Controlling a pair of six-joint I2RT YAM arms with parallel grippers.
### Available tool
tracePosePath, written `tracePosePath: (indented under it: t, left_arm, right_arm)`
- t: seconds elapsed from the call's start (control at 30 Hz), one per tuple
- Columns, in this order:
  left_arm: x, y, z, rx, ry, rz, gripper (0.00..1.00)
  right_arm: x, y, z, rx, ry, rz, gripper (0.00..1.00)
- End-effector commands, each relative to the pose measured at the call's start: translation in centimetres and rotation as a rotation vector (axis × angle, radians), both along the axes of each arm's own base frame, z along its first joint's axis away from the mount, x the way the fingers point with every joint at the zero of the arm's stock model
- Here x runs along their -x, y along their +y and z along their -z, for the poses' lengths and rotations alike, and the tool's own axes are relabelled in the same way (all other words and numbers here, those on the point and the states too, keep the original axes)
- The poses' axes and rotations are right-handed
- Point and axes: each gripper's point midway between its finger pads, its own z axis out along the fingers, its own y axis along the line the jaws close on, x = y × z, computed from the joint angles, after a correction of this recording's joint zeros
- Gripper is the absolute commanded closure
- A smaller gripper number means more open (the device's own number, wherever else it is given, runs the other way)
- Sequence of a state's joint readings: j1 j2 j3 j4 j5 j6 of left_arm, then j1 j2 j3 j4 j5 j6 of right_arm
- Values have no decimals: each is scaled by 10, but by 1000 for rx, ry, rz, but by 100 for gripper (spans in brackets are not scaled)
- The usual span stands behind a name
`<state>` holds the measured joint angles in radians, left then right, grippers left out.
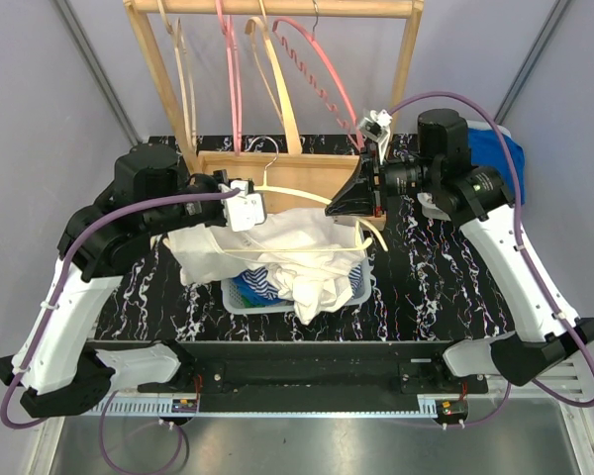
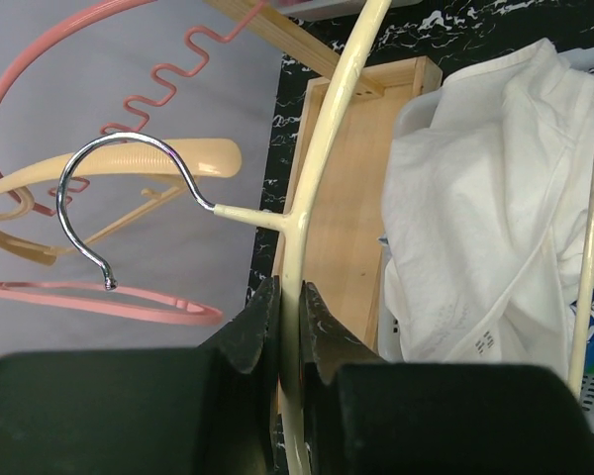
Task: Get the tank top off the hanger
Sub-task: Remove the tank top from the hanger, then reset both arms
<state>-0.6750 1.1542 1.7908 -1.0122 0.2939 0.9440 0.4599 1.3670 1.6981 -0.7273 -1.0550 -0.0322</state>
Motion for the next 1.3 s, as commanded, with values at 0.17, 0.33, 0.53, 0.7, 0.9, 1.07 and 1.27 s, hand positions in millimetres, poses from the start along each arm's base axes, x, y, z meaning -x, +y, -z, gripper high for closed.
tracePosePath:
  t: [0.17,0.33,0.53,0.7,0.9,1.07,1.27]
  left_arm:
    - [-23,5,-49,177,-65,-161,69]
    - [-23,22,-65,310,-21,-281,1]
    - [-31,40,-71,350,-18,-369,1]
    - [-32,42,-54,330,29,-377,1]
    - [-22,38,-33,334,134,-325,1]
    - [-29,36,21,266,227,-345,1]
    - [-29,40,50,242,288,-367,1]
  right_arm:
    - [16,-21,-56,-74,-179,198,100]
    - [33,-60,-78,-39,-421,447,100]
    - [31,-85,-46,154,-408,535,100]
    - [26,-109,-27,303,-405,607,100]
    - [24,-123,-37,298,-466,667,100]
    - [43,-133,-52,250,-504,656,100]
    - [102,-175,-103,2,-599,710,100]
